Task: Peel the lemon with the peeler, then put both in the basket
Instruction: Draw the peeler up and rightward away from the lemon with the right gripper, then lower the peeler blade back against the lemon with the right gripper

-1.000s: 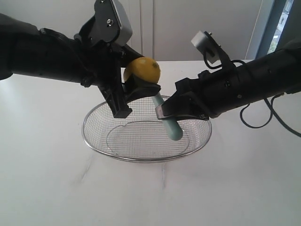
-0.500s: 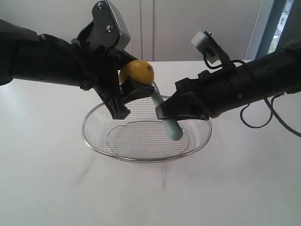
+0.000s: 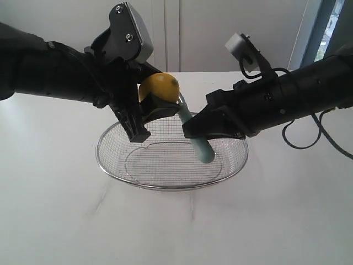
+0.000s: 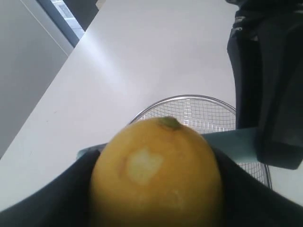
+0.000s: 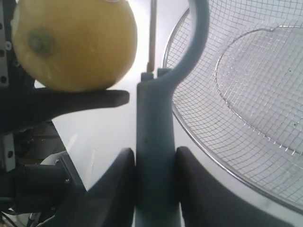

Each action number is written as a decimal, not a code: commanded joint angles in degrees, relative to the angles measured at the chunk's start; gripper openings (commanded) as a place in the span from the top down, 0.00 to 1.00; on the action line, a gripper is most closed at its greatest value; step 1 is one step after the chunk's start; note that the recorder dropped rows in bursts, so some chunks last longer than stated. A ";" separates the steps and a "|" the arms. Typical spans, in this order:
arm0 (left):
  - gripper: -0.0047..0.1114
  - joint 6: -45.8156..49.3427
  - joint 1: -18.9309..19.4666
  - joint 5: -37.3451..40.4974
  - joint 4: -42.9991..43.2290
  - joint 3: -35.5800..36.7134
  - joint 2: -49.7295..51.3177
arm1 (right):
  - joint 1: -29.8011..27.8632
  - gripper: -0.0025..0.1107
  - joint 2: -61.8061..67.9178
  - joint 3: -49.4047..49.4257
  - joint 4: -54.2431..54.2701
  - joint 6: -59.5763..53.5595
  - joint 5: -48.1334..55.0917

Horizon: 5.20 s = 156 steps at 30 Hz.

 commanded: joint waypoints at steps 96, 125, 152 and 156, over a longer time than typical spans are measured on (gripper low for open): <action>0.96 -1.84 -0.03 4.89 -1.44 0.15 -0.22 | 5.19 0.98 0.52 2.14 -4.56 2.40 -7.27; 0.96 -1.73 -0.03 4.13 -1.03 0.15 -0.22 | 4.97 0.98 -2.22 1.96 -0.68 0.90 -4.41; 0.96 -1.73 -0.03 0.68 -0.54 0.15 -0.22 | 2.83 0.98 -2.22 1.96 -0.25 1.01 -3.61; 0.96 -1.73 -0.03 0.68 -0.54 0.15 -0.22 | 2.83 0.98 -2.99 1.96 -0.25 1.01 -3.97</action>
